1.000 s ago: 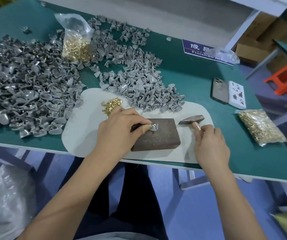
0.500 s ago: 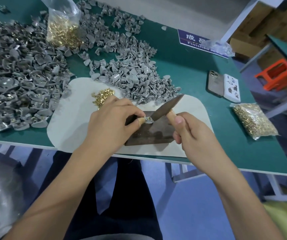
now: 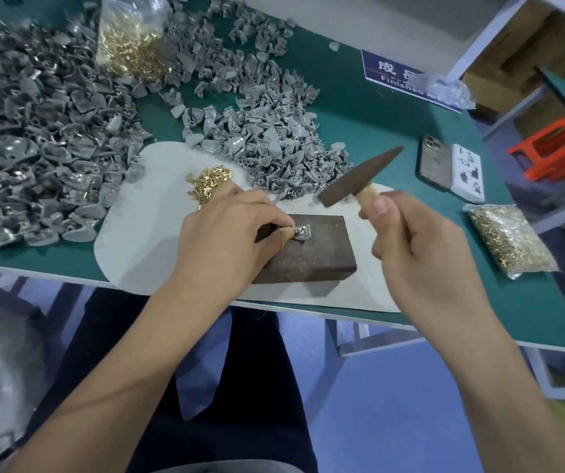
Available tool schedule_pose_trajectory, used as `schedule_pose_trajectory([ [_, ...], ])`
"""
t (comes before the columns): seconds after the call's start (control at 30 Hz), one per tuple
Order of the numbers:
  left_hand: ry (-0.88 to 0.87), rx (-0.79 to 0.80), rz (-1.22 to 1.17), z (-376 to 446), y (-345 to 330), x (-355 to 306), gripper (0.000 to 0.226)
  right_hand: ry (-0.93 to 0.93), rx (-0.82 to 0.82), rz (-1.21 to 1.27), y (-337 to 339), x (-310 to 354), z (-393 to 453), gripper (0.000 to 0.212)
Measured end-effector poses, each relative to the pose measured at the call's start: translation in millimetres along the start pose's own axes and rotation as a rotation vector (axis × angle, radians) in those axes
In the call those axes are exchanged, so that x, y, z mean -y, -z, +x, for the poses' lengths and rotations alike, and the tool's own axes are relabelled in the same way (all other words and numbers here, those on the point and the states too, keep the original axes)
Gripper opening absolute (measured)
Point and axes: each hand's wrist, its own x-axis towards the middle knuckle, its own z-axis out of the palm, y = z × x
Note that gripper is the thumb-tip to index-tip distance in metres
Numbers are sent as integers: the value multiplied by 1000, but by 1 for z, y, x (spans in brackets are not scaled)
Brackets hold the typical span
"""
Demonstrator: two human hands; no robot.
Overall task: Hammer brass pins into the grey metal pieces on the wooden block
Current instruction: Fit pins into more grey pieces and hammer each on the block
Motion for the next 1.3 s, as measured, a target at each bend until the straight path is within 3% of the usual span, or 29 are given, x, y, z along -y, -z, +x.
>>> schedule_pose_trajectory([
  [0.07, 4, -5, -8, -1, 0, 0, 11, -5, 3, -1, -5, 4, -3, 50],
  [0.17, 0, -3, 10, -1, 1, 0, 12, -70, 166, -73, -13, 3, -12, 50],
  [0.3, -10, -4, 7, 0, 0, 1, 15, -56, -5, 7, -6, 0, -15, 44],
  [0.47, -1, -9, 11, -1, 0, 0, 12, -25, 144, -92, -15, 3, -17, 34],
  [0.6, 5, -11, -10, -1, 0, 0, 11, -42, -37, -9, -12, 2, -15, 38],
  [0.73, 8, -17, 8, -2, 0, -1, 10, -37, 110, -91, -16, 1, -15, 36],
  [0.87, 9, -30, -4, -3, -1, -1, 10, -56, -51, 10, -16, 1, -14, 37],
  [0.97, 5, -26, 9, -3, 0, -2, 8, -29, 114, -62, -18, 3, -16, 32],
  [1.07, 9, -23, 0, -3, 0, -2, 7, -84, 48, -50, -8, -10, -7, 36],
  [1.17, 21, -20, -7, -4, -1, -1, 8, -172, -83, -199, -7, -30, 0, 27],
  [1.3, 32, -16, -16, -5, -2, -1, 9, -326, 9, -324, -19, -55, 7, 24],
])
